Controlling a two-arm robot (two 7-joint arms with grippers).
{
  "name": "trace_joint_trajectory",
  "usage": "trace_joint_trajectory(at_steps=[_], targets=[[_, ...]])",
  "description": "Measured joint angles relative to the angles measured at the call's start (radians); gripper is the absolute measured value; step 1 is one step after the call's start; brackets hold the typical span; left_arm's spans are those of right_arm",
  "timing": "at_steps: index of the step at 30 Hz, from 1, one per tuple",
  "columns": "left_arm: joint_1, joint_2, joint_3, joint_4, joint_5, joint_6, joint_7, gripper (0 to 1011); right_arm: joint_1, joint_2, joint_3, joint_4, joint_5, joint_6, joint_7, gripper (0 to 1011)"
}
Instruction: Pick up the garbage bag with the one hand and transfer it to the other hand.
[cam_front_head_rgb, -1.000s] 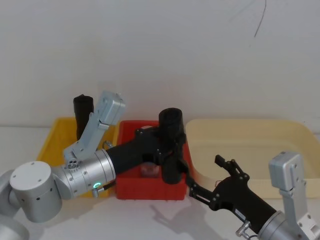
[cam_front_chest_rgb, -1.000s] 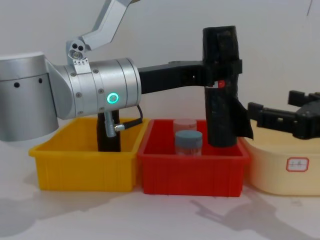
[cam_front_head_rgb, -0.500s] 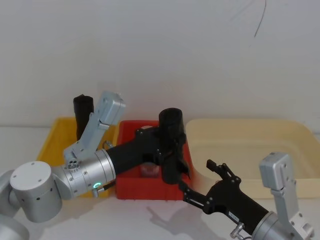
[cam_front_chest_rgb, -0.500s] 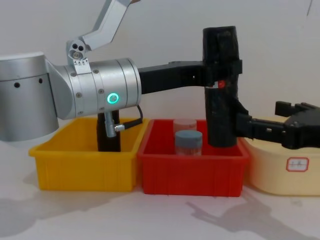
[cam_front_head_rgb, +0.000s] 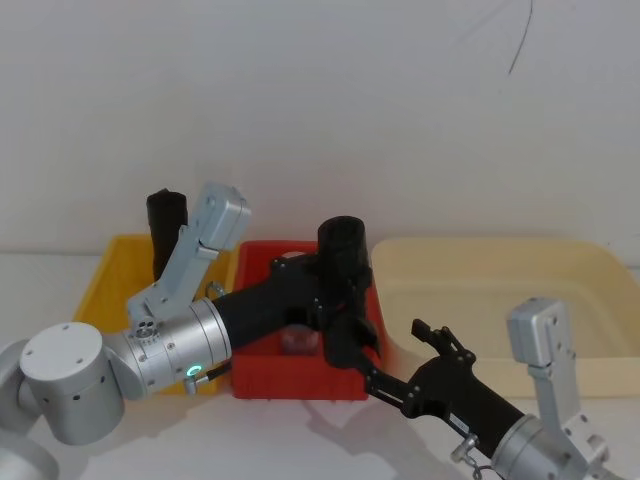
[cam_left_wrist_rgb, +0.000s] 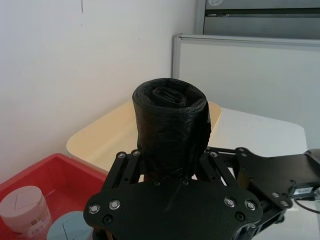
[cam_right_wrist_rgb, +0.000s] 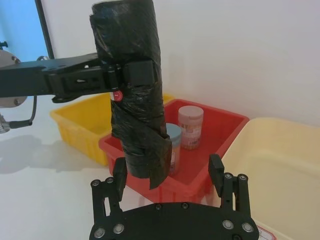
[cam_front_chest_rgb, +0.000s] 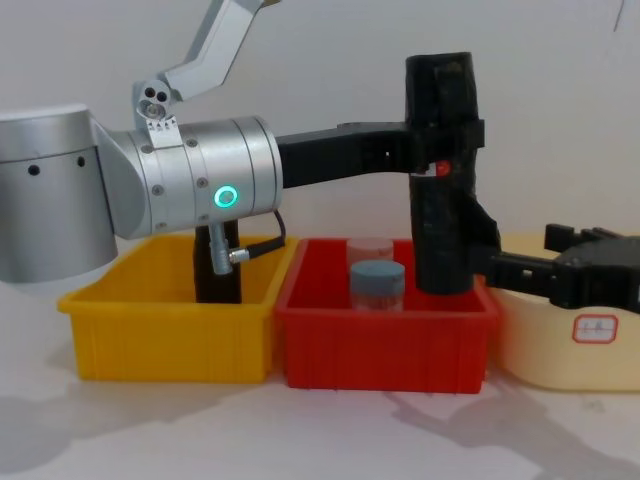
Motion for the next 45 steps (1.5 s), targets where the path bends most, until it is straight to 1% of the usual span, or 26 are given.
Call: trace_joint_trajectory(at_steps=[3, 10, 20, 30, 34, 39, 45], targets=[[0.0, 0.0, 0.0, 0.0, 0.0, 0.0, 0.0, 393, 0.011, -0.006, -0.005, 0.015, 0.001, 0.0, 0.003, 999], [0.0, 0.0, 0.0, 0.0, 0.0, 0.0, 0.0, 393, 0.057, -0.025, -0.025, 0.064, 0.005, -0.002, 0.019, 999], [0.0, 0.0, 0.0, 0.0, 0.0, 0.0, 0.0, 393, 0.113, -0.044, -0.051, 0.105, 0.005, -0.014, 0.036, 1000], [0.0, 0.0, 0.0, 0.0, 0.0, 0.0, 0.0, 393, 0.158, -0.049, -0.076, 0.131, 0.004, -0.02, 0.057, 1000], [0.0, 0.0, 0.0, 0.0, 0.0, 0.0, 0.0, 393, 0.18, -0.049, -0.092, 0.143, -0.002, -0.014, 0.065, 1000], [0.0, 0.0, 0.0, 0.0, 0.0, 0.0, 0.0, 393, 0.202, -0.048, -0.111, 0.159, -0.011, 0.004, 0.072, 928], [0.0, 0.0, 0.0, 0.0, 0.0, 0.0, 0.0, 393, 0.222, -0.047, -0.127, 0.177, -0.024, 0.024, 0.074, 763]])
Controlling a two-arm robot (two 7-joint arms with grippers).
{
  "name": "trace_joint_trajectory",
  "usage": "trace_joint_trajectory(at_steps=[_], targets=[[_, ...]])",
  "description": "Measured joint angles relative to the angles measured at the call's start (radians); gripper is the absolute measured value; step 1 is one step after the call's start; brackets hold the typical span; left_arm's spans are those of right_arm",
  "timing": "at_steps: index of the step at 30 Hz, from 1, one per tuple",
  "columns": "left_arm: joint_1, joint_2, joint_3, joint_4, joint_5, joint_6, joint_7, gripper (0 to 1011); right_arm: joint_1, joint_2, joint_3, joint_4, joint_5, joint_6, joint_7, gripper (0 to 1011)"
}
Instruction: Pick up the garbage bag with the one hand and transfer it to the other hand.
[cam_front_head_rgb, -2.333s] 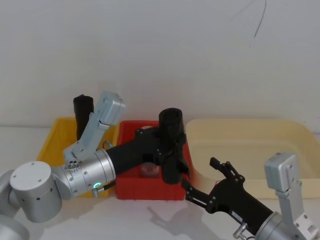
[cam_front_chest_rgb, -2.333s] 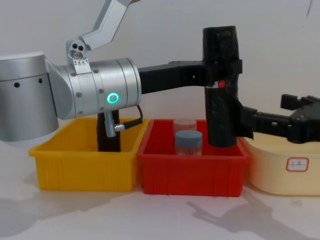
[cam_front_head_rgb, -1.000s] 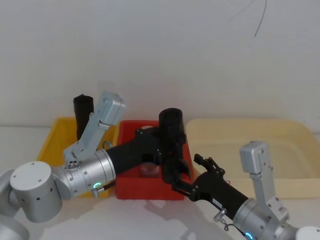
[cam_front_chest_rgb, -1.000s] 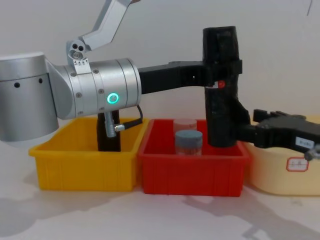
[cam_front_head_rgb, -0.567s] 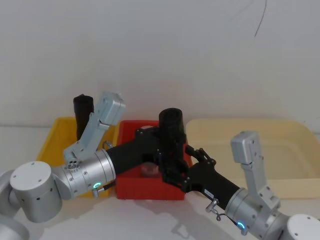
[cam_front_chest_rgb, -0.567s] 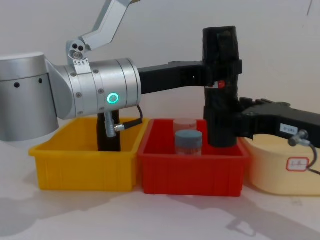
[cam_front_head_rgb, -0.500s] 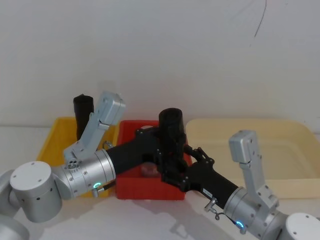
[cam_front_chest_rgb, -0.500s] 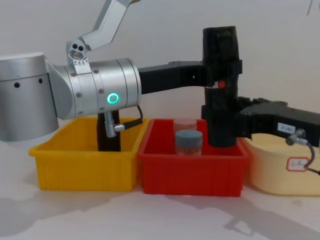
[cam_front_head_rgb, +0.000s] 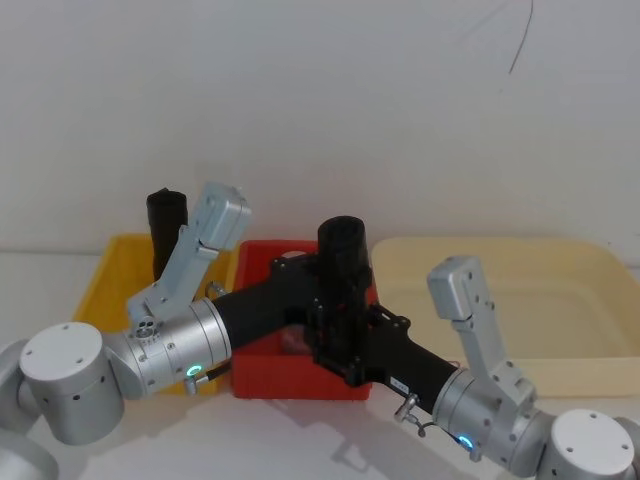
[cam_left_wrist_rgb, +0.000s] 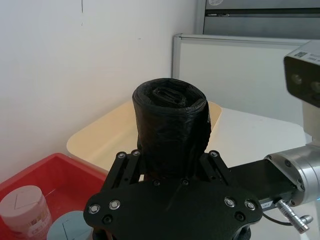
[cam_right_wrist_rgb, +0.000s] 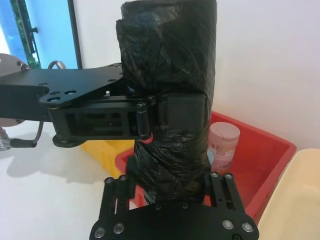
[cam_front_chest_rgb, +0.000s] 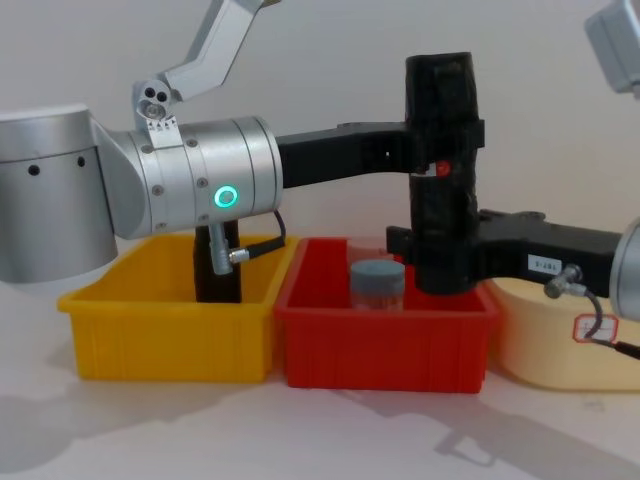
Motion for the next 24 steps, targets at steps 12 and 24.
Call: trace_joint_trajectory(at_steps=[12, 24], targets=[[0.0, 0.0, 0.0, 0.0, 0.0, 0.0, 0.0, 393, 0.013, -0.001, -0.003, 0.007, -0.015, 0.018, -0.004, 566], [0.0, 0.0, 0.0, 0.0, 0.0, 0.0, 0.0, 646, 0.007, -0.003, 0.025, -0.018, -0.023, 0.022, -0.035, 565]])
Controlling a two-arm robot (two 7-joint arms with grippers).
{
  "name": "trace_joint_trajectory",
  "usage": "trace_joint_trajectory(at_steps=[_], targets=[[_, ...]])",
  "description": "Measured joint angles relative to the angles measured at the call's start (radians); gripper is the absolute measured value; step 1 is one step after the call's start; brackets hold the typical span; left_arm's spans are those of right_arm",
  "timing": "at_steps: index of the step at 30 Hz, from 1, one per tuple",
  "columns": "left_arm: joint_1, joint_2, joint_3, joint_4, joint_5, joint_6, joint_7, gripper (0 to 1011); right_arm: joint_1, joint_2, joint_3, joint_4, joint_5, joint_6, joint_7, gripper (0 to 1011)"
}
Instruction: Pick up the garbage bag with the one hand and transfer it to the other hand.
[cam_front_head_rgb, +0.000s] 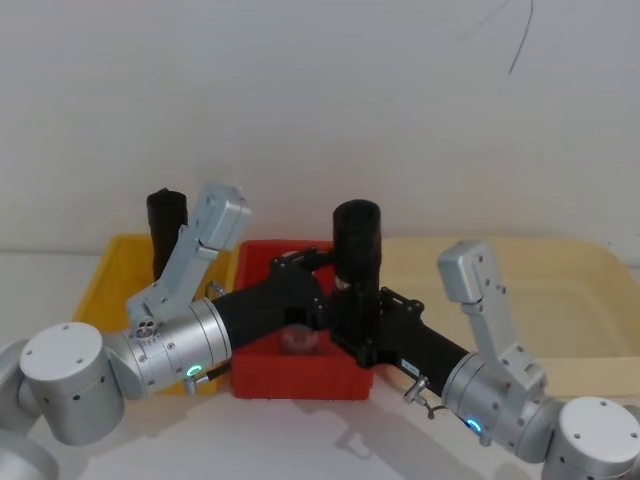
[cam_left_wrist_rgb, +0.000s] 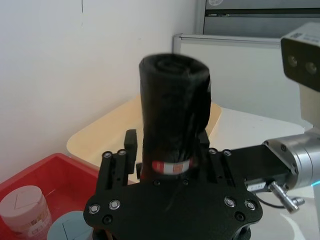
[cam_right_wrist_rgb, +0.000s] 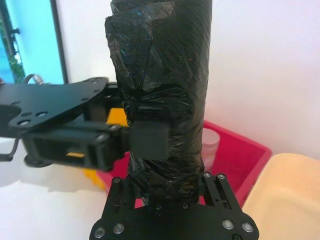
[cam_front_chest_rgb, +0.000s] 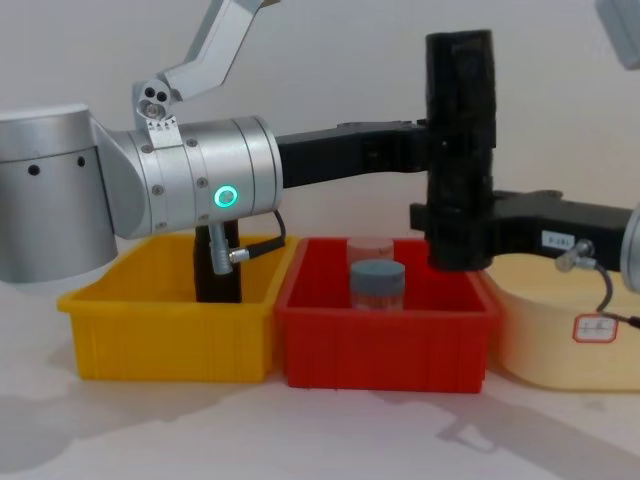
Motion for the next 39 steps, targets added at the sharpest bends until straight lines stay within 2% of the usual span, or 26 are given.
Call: trace_joint_trajectory(at_steps=[5, 8, 9, 10, 12, 23, 35, 37, 39], targets=[[0.0, 0.0, 0.0, 0.0, 0.0, 0.0, 0.0, 821, -0.011, -0.004, 0.028, -0.015, 0.0, -0.006, -0.025, 565], [0.0, 0.0, 0.0, 0.0, 0.0, 0.0, 0.0, 884, -0.016, -0.004, 0.047, -0.021, 0.001, -0.007, -0.042, 565], [0.0, 0.0, 0.0, 0.0, 0.0, 0.0, 0.0, 941, -0.018, -0.003, 0.054, -0.022, 0.001, -0.007, -0.046, 565], [0.0, 0.0, 0.0, 0.0, 0.0, 0.0, 0.0, 954, -0.018, -0.003, 0.054, -0.022, 0.001, -0.007, -0.046, 565], [0.0, 0.0, 0.0, 0.0, 0.0, 0.0, 0.0, 997, -0.022, 0.001, 0.076, -0.026, 0.002, -0.006, -0.062, 565], [0.0, 0.0, 0.0, 0.0, 0.0, 0.0, 0.0, 1002, -0.027, 0.032, 0.161, -0.031, 0.0, 0.033, -0.124, 565], [0.0, 0.0, 0.0, 0.0, 0.0, 0.0, 0.0, 1002, -0.014, 0.086, 0.243, -0.008, -0.037, 0.106, -0.198, 563], [0.0, 0.0, 0.0, 0.0, 0.0, 0.0, 0.0, 1001, -0.012, 0.093, 0.251, -0.004, -0.043, 0.118, -0.208, 583], [0.0, 0.0, 0.0, 0.0, 0.0, 0.0, 0.0, 1001, -0.008, 0.105, 0.265, 0.003, -0.053, 0.133, -0.222, 650]])
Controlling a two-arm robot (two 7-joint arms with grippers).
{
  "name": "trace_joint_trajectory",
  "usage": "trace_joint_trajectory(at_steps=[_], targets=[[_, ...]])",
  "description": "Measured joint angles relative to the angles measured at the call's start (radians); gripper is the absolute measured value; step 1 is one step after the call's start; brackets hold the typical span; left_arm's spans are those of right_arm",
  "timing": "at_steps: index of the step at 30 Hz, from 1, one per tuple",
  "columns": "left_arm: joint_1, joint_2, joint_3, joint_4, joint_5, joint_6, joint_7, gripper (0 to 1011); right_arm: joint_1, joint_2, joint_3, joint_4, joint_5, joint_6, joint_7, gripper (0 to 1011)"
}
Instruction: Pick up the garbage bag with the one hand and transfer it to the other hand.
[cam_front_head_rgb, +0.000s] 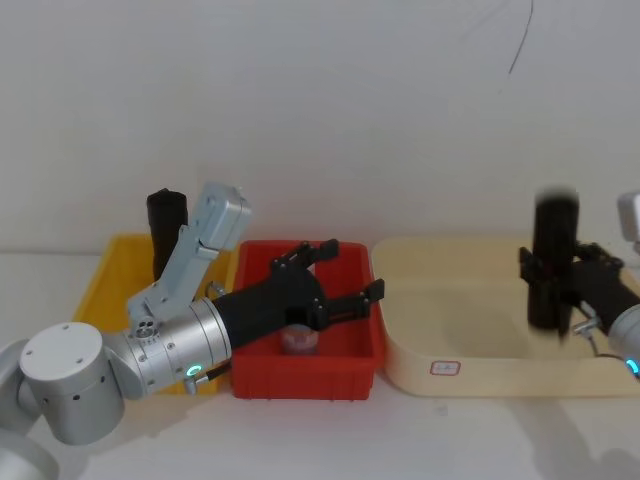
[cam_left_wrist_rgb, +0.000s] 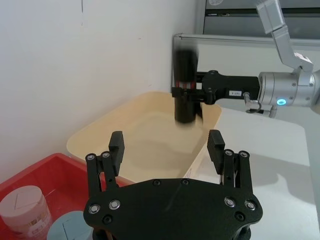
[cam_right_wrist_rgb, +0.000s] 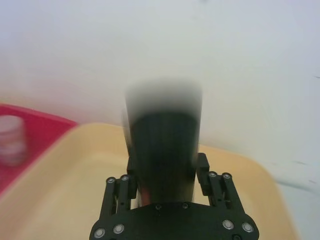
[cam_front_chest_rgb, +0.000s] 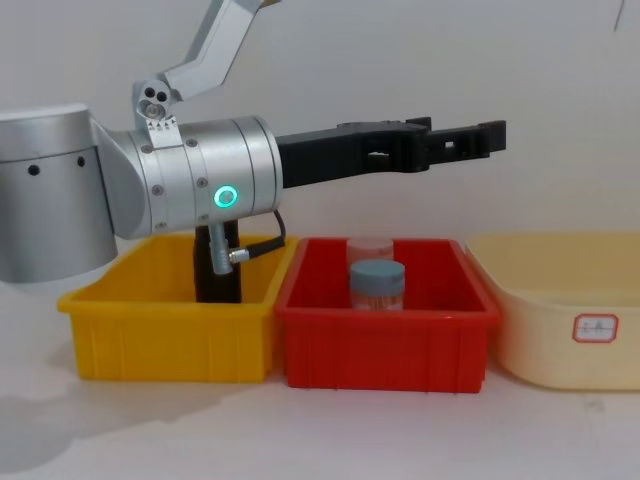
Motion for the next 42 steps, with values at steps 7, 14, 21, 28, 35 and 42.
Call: trace_joint_trajectory(at_steps=[7, 14, 21, 28, 35, 42], targets=[[0.0, 0.0, 0.0, 0.0, 0.0, 0.0, 0.0, 1002, 0.01, 0.029, 0.03, 0.017, -0.03, 0.056, -0.043, 845], [0.0, 0.0, 0.0, 0.0, 0.0, 0.0, 0.001, 1002, 0.016, 0.055, 0.046, 0.022, -0.052, 0.093, -0.055, 1001], [0.01, 0.005, -0.008, -0.008, 0.0, -0.002, 0.029, 1001, 0.024, 0.075, 0.043, 0.012, -0.069, 0.103, -0.037, 1001], [0.029, 0.018, -0.026, -0.025, 0.002, -0.005, 0.074, 1002, 0.036, 0.08, 0.022, -0.003, -0.077, 0.093, -0.002, 1001], [0.06, 0.04, -0.054, -0.053, 0.009, -0.008, 0.147, 1001, 0.049, 0.072, -0.004, -0.015, -0.078, 0.076, 0.04, 1001], [0.092, 0.06, -0.083, -0.081, 0.018, -0.008, 0.214, 1001, 0.063, 0.052, -0.042, -0.023, -0.07, 0.06, 0.1, 1001]])
